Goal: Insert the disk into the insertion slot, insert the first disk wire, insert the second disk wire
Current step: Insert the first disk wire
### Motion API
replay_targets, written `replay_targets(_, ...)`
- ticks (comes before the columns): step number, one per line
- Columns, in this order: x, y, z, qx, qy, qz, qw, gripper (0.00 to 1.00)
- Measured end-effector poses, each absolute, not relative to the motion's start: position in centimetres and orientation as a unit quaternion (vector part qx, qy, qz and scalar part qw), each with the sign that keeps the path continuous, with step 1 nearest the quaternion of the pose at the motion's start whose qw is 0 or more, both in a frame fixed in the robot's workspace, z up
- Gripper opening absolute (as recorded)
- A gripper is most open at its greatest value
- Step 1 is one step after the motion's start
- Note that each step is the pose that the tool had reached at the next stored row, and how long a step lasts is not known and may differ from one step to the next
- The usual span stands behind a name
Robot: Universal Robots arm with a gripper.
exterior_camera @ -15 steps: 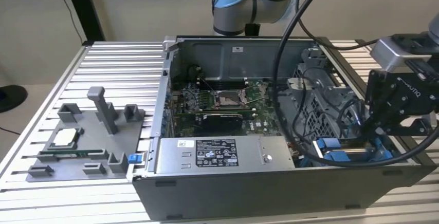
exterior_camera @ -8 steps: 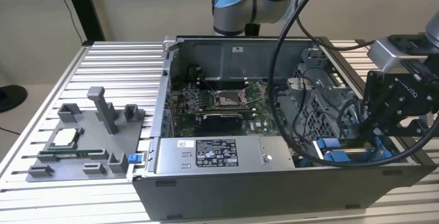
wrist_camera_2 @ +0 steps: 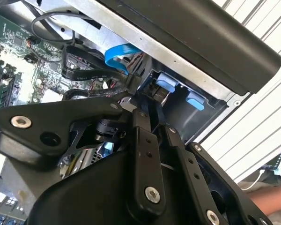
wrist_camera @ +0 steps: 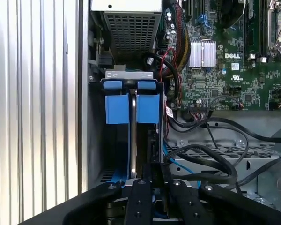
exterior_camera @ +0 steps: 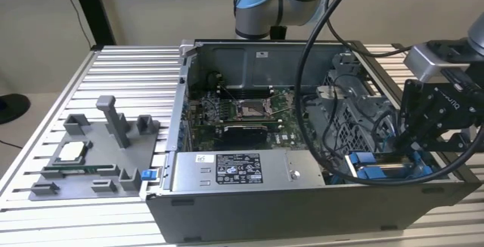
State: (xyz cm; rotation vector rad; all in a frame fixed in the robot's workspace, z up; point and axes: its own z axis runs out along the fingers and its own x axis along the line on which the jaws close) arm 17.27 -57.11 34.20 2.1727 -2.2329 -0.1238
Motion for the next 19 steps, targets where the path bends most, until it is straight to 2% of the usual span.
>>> replay_targets(19, 17.27, -57.01, 34.02, 0.694, -0.719, -0.038, 0.010, 0.00)
